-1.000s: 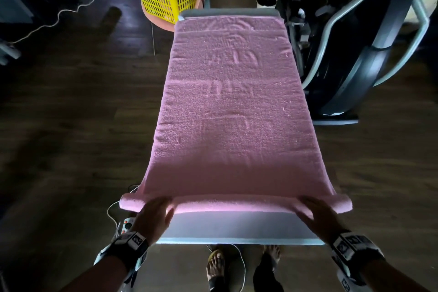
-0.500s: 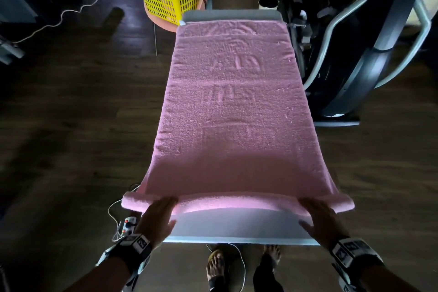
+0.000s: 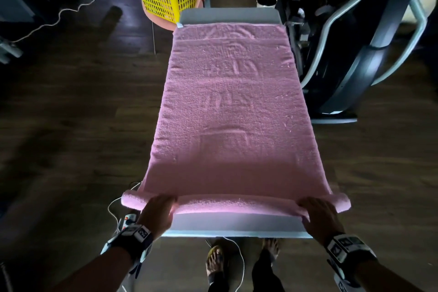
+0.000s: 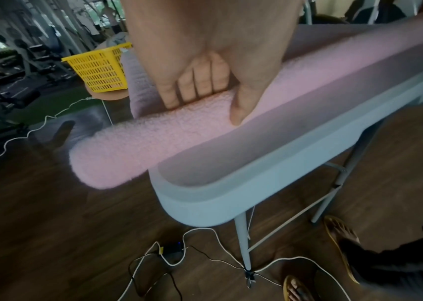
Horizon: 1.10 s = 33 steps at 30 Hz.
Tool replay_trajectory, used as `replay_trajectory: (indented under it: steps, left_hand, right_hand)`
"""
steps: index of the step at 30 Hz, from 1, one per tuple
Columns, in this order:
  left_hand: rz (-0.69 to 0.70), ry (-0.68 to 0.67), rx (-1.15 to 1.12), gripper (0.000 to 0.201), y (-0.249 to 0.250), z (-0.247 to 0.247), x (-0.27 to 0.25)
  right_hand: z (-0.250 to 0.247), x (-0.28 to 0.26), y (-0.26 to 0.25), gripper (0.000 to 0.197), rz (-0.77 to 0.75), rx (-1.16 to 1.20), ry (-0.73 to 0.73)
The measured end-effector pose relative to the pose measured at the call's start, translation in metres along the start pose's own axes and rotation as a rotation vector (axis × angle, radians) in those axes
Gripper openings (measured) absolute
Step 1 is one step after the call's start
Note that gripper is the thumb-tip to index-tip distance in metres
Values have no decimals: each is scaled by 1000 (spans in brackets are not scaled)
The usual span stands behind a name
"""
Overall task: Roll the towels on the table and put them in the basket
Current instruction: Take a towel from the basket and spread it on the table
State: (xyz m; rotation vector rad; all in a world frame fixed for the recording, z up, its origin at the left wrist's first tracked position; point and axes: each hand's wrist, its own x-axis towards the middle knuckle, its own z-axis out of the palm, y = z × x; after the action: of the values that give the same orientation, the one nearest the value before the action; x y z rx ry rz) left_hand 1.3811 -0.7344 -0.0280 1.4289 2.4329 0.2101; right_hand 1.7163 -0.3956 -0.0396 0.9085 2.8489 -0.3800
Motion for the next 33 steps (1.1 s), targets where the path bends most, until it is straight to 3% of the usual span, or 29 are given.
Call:
replay_trajectory:
  steps: [3,5,8,12,16,21,26,29,31,33]
  left_hand:
    - [-54,-38,59,31,2,-10,7]
    - [-52,11,99,17,1,-15,15]
    - [-35,37,114,34,2,-11,19]
    - [-44,-24,98,40,8,-6,7]
    - [-76,-47,178,32,18,-19,18]
    - [-152,61,67,26,12,-12,32]
    - [-170,-138,27,46,14,-6,10]
    - [-158,-169,106,31,20,-16,12]
    - [-112,-103,139,33,14,-17,19]
    - [-107,-55,119,42,7,-16,23]
  right_hand:
    - [-10,1,-5,29,40,-30,3]
    - [-14,12,-4,35,57,-47,38]
    - [-13,22,-4,40,95,-35,67]
    - [-7,11,-8,47,83,-30,-67]
    - [-26,22,-19,37,110,-138,-170]
    - [-35,42,-14,38,133,-25,-43]
    - [-22,21,-13,44,88,-6,-169]
    - [-24,19,-15,41,128,-94,-253]
    - [-31,28,-15,39,122,-137,-288]
    - [-35,36,-14,40,123,-143,-209]
